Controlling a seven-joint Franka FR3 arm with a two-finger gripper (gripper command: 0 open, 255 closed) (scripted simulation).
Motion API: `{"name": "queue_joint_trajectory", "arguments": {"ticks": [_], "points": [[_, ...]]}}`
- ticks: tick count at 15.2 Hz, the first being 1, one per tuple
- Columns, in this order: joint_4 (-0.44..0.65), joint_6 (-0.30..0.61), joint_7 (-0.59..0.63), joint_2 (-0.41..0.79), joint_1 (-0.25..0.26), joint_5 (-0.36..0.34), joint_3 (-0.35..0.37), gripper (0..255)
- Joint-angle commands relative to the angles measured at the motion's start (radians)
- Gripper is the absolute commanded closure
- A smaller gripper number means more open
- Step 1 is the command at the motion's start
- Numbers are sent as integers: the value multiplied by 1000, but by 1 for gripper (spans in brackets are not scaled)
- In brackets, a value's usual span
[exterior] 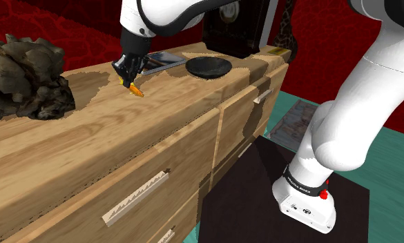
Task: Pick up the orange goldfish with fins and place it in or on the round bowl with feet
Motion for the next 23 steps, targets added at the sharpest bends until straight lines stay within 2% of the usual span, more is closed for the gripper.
{"name": "queue_joint_trajectory", "arguments": {"ticks": [1, 3, 23], "points": [[0, 0, 0, 0, 0, 0, 0, 255], [0, 0, 0, 0, 0, 0, 0, 255], [266, -269, 9, -3, -4, -6, -4, 255]]}}
